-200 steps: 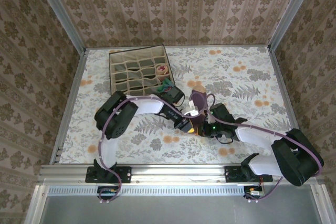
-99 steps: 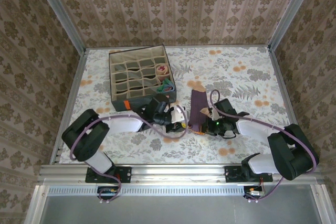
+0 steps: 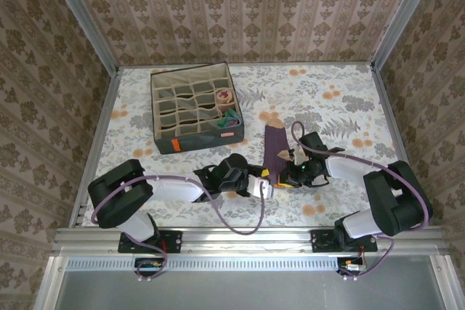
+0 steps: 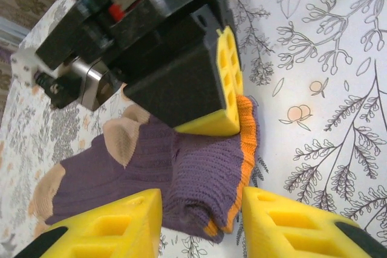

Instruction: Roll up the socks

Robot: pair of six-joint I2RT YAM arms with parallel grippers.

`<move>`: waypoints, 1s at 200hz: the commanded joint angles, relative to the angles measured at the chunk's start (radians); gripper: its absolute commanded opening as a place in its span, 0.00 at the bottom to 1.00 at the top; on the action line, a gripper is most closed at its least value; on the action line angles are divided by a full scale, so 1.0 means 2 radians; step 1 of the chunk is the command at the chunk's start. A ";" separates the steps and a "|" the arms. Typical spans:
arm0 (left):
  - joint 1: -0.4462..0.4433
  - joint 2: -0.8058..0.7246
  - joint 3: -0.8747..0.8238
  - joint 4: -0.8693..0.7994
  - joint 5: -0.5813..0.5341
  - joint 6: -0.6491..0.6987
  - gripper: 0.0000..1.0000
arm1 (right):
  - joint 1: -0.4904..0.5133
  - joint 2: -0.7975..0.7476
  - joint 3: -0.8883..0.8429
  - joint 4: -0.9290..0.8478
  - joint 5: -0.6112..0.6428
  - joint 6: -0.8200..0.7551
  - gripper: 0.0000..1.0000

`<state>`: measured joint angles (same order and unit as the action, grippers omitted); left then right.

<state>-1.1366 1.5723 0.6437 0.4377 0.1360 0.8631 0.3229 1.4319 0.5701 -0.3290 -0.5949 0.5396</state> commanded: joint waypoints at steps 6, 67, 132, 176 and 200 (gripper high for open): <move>-0.013 0.024 0.025 -0.020 -0.020 0.068 0.39 | -0.002 0.021 0.009 -0.057 -0.014 -0.023 0.00; -0.006 0.100 0.050 -0.014 -0.026 0.086 0.43 | -0.014 0.035 0.028 -0.083 -0.054 -0.045 0.00; 0.024 0.122 0.102 -0.142 0.038 0.044 0.00 | -0.046 0.036 0.041 -0.089 -0.116 -0.059 0.07; 0.068 0.147 0.204 -0.323 0.189 -0.054 0.00 | -0.053 -0.084 0.036 -0.076 -0.038 -0.062 0.42; 0.089 0.162 0.234 -0.362 0.227 -0.117 0.00 | -0.053 -0.191 -0.007 -0.024 0.024 -0.063 0.43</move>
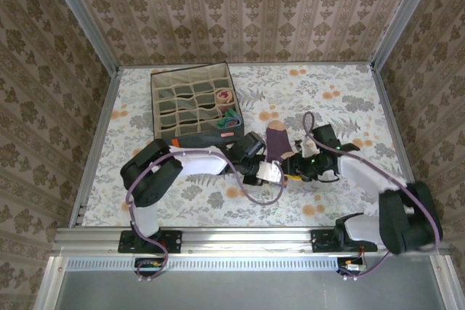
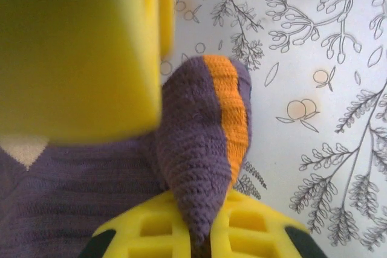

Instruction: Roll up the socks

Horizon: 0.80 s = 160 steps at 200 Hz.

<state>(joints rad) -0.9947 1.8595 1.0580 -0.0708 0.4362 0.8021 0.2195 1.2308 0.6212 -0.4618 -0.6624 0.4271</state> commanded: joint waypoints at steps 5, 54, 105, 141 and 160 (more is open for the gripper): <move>0.022 0.020 0.031 -0.110 0.082 -0.101 0.00 | 0.000 -0.113 -0.047 0.060 0.064 -0.004 0.43; 0.052 0.074 0.108 -0.212 0.165 -0.177 0.00 | 0.013 -0.236 -0.156 0.187 0.076 0.001 0.45; 0.076 0.120 0.159 -0.258 0.226 -0.222 0.00 | 0.060 -0.216 -0.158 0.204 0.084 -0.028 0.51; 0.090 0.138 0.184 -0.289 0.263 -0.236 0.00 | 0.086 -0.162 -0.142 0.220 0.103 -0.029 0.54; 0.094 0.147 0.196 -0.309 0.276 -0.233 0.00 | 0.096 -0.131 -0.136 0.234 0.109 -0.029 0.54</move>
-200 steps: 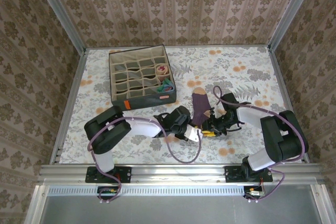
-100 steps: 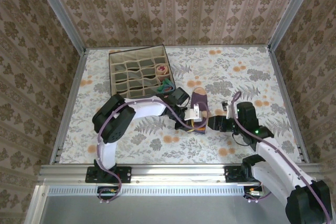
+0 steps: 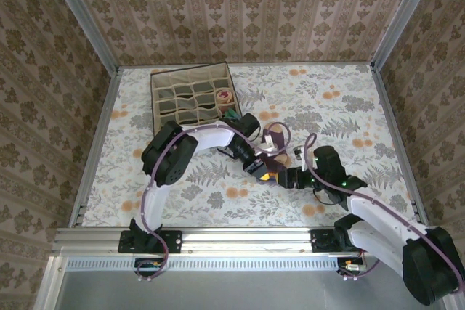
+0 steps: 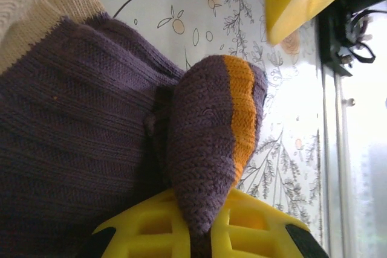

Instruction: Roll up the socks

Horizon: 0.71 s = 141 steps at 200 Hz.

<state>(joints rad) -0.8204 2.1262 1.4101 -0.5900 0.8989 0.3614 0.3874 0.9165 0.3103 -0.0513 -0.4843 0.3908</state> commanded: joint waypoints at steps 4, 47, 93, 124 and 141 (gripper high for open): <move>0.007 0.015 0.022 -0.055 0.046 -0.009 0.00 | 0.013 0.033 0.021 0.031 0.020 -0.010 0.55; 0.008 0.028 0.034 -0.097 0.059 0.020 0.00 | 0.018 0.072 0.031 0.050 0.023 -0.010 0.56; 0.010 0.026 0.028 -0.098 0.063 0.025 0.00 | 0.037 0.114 0.048 0.047 0.022 -0.014 0.57; 0.016 0.015 0.013 -0.086 0.060 0.022 0.00 | 0.057 0.144 0.056 0.056 0.021 -0.009 0.54; 0.020 0.005 -0.005 -0.070 0.056 0.014 0.00 | 0.063 0.160 0.056 0.062 0.017 0.000 0.45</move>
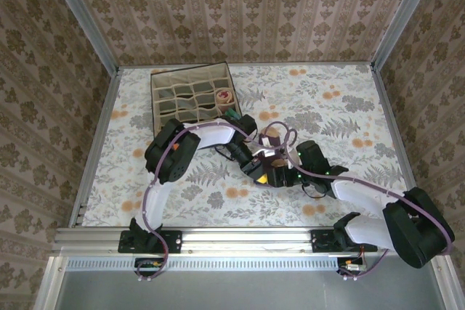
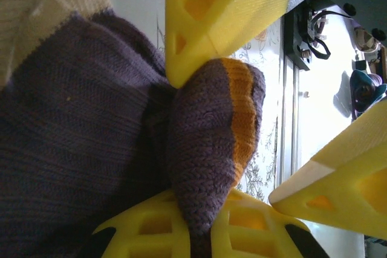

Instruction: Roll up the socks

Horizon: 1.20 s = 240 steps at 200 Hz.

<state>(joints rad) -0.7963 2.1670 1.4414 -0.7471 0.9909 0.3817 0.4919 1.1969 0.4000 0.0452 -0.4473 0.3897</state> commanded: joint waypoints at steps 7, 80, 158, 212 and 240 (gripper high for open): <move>0.008 -0.020 -0.031 0.019 0.009 -0.001 0.00 | 0.014 0.028 0.012 0.017 -0.004 0.004 0.41; 0.014 -0.066 -0.127 0.143 -0.029 -0.056 0.00 | 0.037 0.094 0.041 -0.014 -0.001 0.010 0.09; -0.010 -0.227 -0.292 0.347 -0.142 0.042 0.19 | 0.029 0.223 0.132 -0.178 0.059 0.038 0.00; -0.016 -0.345 -0.401 0.467 -0.214 0.096 0.22 | 0.028 0.255 0.151 -0.199 0.054 0.040 0.00; -0.071 -0.393 -0.435 0.485 -0.314 0.165 0.23 | 0.026 0.259 0.158 -0.213 0.052 0.036 0.00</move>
<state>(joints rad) -0.8555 1.4425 0.6147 0.1337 0.5316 0.5583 0.5526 1.6360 0.7547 -0.2142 -0.4980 0.4637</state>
